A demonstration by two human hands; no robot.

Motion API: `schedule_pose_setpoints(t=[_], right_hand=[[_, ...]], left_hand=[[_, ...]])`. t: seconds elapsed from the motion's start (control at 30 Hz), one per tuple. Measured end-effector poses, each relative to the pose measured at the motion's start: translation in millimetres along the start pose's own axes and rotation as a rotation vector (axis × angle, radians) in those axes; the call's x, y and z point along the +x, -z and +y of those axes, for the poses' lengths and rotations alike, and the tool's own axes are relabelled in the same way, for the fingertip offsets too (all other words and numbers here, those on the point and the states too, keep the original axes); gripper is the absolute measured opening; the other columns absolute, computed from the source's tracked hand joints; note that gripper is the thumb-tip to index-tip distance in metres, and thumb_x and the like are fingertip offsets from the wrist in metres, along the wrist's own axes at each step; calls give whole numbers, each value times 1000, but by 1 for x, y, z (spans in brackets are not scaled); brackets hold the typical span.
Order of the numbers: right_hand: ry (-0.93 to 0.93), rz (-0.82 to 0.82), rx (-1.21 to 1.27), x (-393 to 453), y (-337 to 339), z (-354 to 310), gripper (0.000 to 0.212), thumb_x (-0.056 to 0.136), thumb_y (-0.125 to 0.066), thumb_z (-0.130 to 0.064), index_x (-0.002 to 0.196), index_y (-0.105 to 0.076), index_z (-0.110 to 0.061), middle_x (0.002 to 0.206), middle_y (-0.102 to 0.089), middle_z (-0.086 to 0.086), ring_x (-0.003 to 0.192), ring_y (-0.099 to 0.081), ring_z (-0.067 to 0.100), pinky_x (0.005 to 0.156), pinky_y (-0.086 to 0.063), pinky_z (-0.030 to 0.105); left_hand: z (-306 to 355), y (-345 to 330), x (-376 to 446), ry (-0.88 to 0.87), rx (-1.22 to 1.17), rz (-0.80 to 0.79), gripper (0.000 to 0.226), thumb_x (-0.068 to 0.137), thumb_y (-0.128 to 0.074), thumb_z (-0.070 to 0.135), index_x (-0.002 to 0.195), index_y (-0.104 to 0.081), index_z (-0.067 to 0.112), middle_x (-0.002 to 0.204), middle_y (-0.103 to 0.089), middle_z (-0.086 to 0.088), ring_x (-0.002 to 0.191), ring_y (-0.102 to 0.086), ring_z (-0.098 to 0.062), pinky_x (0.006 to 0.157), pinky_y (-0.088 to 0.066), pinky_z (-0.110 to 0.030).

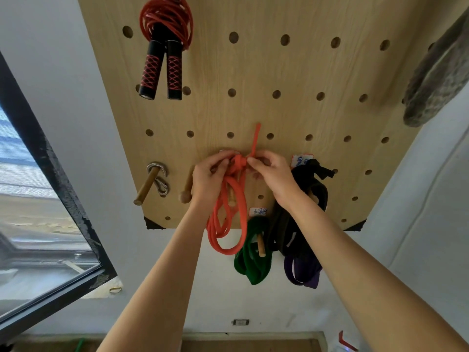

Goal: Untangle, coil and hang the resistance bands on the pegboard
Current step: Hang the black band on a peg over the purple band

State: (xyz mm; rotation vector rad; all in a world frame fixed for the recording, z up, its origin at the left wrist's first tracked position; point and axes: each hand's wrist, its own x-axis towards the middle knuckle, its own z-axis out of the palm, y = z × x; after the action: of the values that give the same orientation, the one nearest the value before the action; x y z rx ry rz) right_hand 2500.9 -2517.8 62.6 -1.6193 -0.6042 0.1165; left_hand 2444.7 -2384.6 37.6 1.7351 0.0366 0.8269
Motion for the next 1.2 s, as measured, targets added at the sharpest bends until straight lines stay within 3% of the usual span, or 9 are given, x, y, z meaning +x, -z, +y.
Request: schedule_pose_setpoints(t=[0.1,0.23,0.37,0.47,0.6,0.7,0.8,0.9,1.2], right_hand=[[-12,-74,-3,3,-3,0,12,93,-53,-13,92,-61,-22,86,-64,-3,71,-59,6,57,-44,15],[119,-72,-195,0,4,4,8,88,-61,-16,94,-64,-20,105,-54,-5,95,-50,-2,79,-39,5],[113,-92,-139,-3,2,0,3,87,-62,-20,87,-60,-22,95,-63,-7,87,-57,0,78,-43,9],[114,49,-256,11,-11,-4,10,89,-61,-23,91,-59,-14,93,-64,2,84,-59,14,79,-47,24],[161,56,-383,14,-25,-6,17,87,-63,-23,96,-65,-8,89,-63,-4,78,-55,2,69,-40,2],[21,20,-68,-4,-9,-1,23,84,-68,-22,103,-63,-10,99,-65,-2,94,-61,11,85,-47,13],[-38,-42,-86,-30,3,12,30,78,-72,-28,102,-59,-17,103,-63,-5,101,-59,11,90,-47,23],[69,-107,-433,-42,-4,20,31,75,-75,-28,96,-52,-20,96,-54,-12,92,-52,6,77,-38,9],[64,232,-555,-11,-28,33,9,83,-65,-13,81,-65,-4,81,-56,2,75,-52,14,70,-42,17]], left_hand=[[-2,2,2,-35,66,3,29,92,-47,0,105,-70,13,106,-69,0,103,-62,-11,96,-48,-33],[-1,-1,-1,-161,298,40,30,87,-52,-4,100,-72,14,102,-60,14,104,-57,-11,97,-44,-31],[-4,-2,0,-36,497,55,29,90,-49,1,103,-71,15,114,-52,-5,110,-45,-24,91,-34,-26],[-4,0,-5,102,249,37,33,94,-41,5,115,-64,14,112,-62,-2,108,-56,-18,94,-44,-29],[-6,-2,-25,165,55,52,38,95,-32,-1,123,-56,9,98,-62,7,88,-59,7,80,-44,-7],[-11,2,-34,147,-10,-3,37,95,-33,-4,123,-55,9,101,-59,11,84,-54,22,74,-39,2],[-17,9,-42,99,-3,-53,36,96,-37,-2,122,-54,16,96,-59,14,81,-56,21,71,-40,1],[-22,9,-44,75,39,-36,36,95,-45,4,122,-51,26,97,-58,11,79,-56,16,71,-42,-2],[-23,1,-38,72,68,65,30,94,-52,15,121,-58,25,113,-47,5,93,-45,25,81,-33,5]])
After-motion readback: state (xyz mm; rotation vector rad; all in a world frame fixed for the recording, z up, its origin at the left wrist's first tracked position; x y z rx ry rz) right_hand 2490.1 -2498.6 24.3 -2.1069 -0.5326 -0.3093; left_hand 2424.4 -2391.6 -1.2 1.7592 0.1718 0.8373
